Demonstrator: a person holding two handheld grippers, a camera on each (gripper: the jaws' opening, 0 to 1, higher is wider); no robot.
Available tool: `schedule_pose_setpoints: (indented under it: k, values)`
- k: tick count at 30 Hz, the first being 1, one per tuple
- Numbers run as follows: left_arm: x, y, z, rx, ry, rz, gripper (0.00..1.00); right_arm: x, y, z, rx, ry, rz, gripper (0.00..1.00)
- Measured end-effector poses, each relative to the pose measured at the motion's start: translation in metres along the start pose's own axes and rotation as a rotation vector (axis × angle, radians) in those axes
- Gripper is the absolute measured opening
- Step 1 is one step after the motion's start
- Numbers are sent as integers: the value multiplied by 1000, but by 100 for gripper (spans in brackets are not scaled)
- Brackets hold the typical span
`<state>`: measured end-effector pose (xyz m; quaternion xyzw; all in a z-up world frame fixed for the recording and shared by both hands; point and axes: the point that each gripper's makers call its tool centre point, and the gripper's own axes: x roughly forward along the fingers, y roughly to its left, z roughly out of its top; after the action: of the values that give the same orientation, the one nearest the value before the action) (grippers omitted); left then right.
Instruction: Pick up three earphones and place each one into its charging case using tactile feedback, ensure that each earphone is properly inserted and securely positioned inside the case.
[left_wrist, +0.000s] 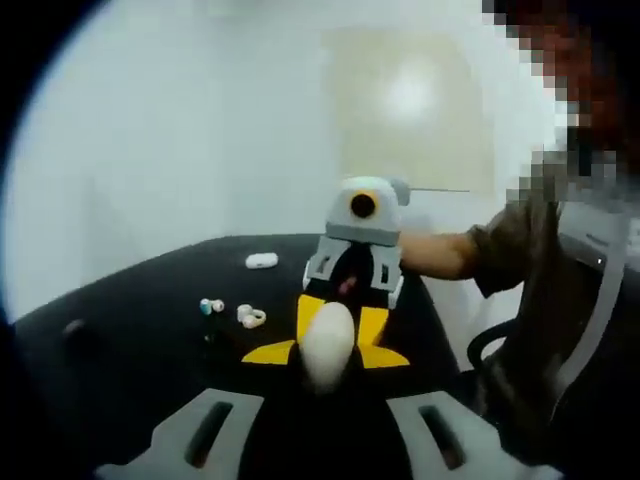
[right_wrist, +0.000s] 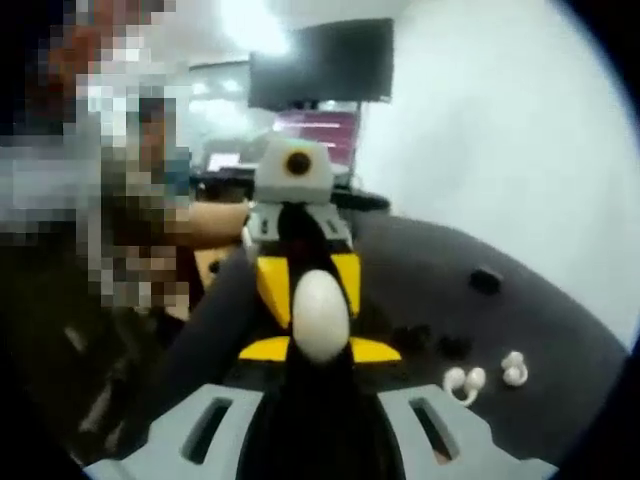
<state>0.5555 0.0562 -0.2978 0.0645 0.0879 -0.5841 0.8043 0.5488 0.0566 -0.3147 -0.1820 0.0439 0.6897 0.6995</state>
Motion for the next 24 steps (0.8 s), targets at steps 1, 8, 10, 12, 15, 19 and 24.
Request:
schedule_pose_setpoints:
  k: [1,8,10,12,15,19,24]
  values:
    - [0,1,0,-14,1,-1,19,1,0,-1,-24,3,-6,21]
    - [-2,-2,0,-114,8,-35,19,1,1,0,-79,1,-5,21]
    - [-2,-3,0,-154,8,-46,19,1,2,0,-91,-1,-1,21]
    - [-2,-3,0,-192,16,-53,19,1,1,-1,-92,-1,0,21]
    - [-2,-4,0,-240,24,-67,19,1,1,-1,-116,-2,0,21]
    - [-1,-4,0,-284,21,-80,20,0,0,0,-161,-7,-15,21]
    - [-1,-5,1,-278,11,-77,21,-1,-1,0,-170,-9,-16,20]
